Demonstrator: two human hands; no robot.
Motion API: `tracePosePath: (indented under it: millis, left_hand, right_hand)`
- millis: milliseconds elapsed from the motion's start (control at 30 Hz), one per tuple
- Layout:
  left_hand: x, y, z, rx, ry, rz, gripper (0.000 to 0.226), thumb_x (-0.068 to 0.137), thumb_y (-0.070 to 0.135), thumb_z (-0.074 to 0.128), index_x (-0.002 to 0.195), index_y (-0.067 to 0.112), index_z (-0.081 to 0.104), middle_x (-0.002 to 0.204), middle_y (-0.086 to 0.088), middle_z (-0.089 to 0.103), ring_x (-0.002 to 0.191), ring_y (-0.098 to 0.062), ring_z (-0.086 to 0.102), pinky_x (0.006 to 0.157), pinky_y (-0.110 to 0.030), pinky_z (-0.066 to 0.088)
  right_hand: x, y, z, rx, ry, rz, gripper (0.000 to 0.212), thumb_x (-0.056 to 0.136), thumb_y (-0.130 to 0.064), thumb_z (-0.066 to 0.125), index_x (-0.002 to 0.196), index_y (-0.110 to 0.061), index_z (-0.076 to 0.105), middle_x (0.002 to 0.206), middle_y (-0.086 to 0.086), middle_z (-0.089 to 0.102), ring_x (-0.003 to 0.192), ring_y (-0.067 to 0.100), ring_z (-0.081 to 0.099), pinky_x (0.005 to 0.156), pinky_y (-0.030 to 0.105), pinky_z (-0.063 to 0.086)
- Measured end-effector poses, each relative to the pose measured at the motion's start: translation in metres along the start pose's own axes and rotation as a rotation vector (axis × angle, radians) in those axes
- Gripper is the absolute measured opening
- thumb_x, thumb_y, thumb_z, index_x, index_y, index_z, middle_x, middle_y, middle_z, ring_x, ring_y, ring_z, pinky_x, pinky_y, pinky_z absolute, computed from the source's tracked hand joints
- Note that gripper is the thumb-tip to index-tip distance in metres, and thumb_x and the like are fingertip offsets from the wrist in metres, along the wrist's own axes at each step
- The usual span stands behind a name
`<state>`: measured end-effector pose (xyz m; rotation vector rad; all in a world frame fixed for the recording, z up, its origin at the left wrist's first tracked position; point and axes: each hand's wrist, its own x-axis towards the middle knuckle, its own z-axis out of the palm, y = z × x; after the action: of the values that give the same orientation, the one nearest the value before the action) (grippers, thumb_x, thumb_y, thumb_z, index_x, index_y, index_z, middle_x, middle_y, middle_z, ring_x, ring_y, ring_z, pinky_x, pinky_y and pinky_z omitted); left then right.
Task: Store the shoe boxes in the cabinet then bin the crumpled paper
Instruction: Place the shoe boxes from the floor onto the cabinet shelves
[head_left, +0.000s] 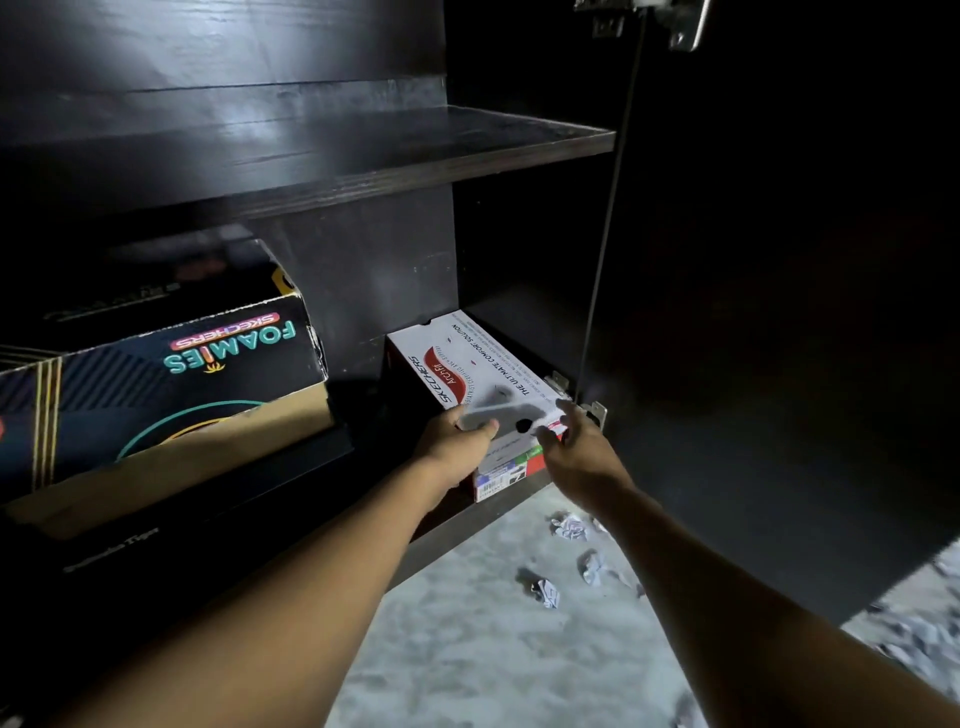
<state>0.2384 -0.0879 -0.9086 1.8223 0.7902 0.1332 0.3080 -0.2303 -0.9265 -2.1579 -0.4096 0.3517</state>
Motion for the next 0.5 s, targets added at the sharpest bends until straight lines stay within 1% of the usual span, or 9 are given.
tracePosePath:
  millis: [67,133,200,267,300,367,433,467,500]
  left_hand:
    - [-0.014,0.013,0.000,0.080,-0.009,0.050,0.050,0.096,0.030,0.059,0.143,0.018,0.046,0.128,-0.008,0.060,0.112,-0.024,0.058,0.087,-0.032,0.051]
    - [-0.030,0.023,0.003,0.131,-0.020,0.099,0.053,0.095,0.029,0.062,0.144,0.017,0.046,0.135,-0.008,0.058,0.122,-0.025,0.057,0.098,-0.031,0.049]
    - [-0.049,0.032,0.011,0.171,-0.045,0.147,0.047,0.093,0.027,0.063,0.137,0.013,0.054,0.132,-0.008,0.061,0.121,-0.026,0.058,0.100,-0.032,0.048]
    - [-0.071,0.035,0.025,0.202,-0.068,0.206,0.031,0.091,0.027,0.063,0.118,0.012,0.066,0.115,-0.010,0.069,0.108,-0.027,0.064,0.090,-0.033,0.052]
    - [-0.083,0.037,0.032,0.226,-0.090,0.238,0.027,0.090,0.029,0.062,0.111,0.013,0.068,0.107,-0.011,0.072,0.101,-0.028,0.066,0.084,-0.032,0.052]
    - [-0.112,0.041,0.050,0.281,-0.150,0.282,0.028,0.090,0.031,0.060,0.113,0.018,0.067,0.099,-0.007,0.071,0.093,-0.026,0.065,0.075,-0.026,0.048]
    - [-0.143,0.044,0.071,0.231,-0.230,0.311,0.023,0.093,0.025,0.059,0.113,0.016,0.066,0.088,-0.005,0.064,0.081,-0.022,0.059,0.063,-0.022,0.042]
    - [-0.158,0.045,0.080,0.199,-0.267,0.317,0.020,0.093,0.022,0.061,0.109,0.013,0.068,0.080,-0.004,0.063,0.074,-0.022,0.056,0.060,-0.023,0.042]
    - [-0.172,0.043,0.090,0.188,-0.292,0.330,0.013,0.092,0.021,0.062,0.097,0.012,0.070,0.070,-0.003,0.062,0.067,-0.023,0.056,0.060,-0.026,0.043]
  right_hand:
    - [-0.019,-0.007,-0.014,-0.034,0.045,-0.023,0.055,0.093,-0.043,0.049,0.145,-0.028,0.039,0.136,0.006,0.056,0.114,0.026,0.061,0.095,0.047,0.052]
    - [-0.043,-0.008,-0.027,-0.070,0.073,-0.040,0.050,0.094,-0.044,0.046,0.142,-0.030,0.042,0.136,0.003,0.056,0.116,0.025,0.059,0.097,0.045,0.050]
    - [-0.073,-0.008,-0.044,-0.102,0.097,-0.028,0.048,0.095,-0.044,0.045,0.142,-0.031,0.042,0.137,0.004,0.055,0.120,0.025,0.057,0.100,0.046,0.048]
    - [-0.104,-0.004,-0.067,-0.177,0.104,0.020,0.048,0.098,-0.044,0.045,0.143,-0.030,0.041,0.141,0.006,0.052,0.126,0.026,0.053,0.105,0.044,0.044]
    - [-0.122,-0.005,-0.080,-0.193,0.104,0.057,0.050,0.099,-0.045,0.044,0.146,-0.030,0.039,0.146,0.007,0.049,0.130,0.026,0.050,0.107,0.043,0.041]
    - [-0.161,-0.004,-0.104,-0.199,0.125,0.116,0.053,0.101,-0.044,0.044,0.150,-0.026,0.036,0.151,0.007,0.045,0.134,0.026,0.046,0.110,0.038,0.037]
    - [-0.201,0.001,-0.126,-0.198,0.177,0.133,0.051,0.103,-0.036,0.045,0.150,-0.017,0.037,0.150,0.009,0.046,0.135,0.026,0.047,0.105,0.028,0.035]
    - [-0.221,0.005,-0.134,-0.190,0.210,0.135,0.050,0.103,-0.033,0.046,0.149,-0.014,0.038,0.149,0.010,0.048,0.133,0.025,0.048,0.102,0.025,0.035]
    - [-0.241,0.010,-0.140,-0.178,0.243,0.140,0.049,0.103,-0.031,0.046,0.149,-0.012,0.039,0.148,0.012,0.049,0.132,0.026,0.050,0.102,0.024,0.035]
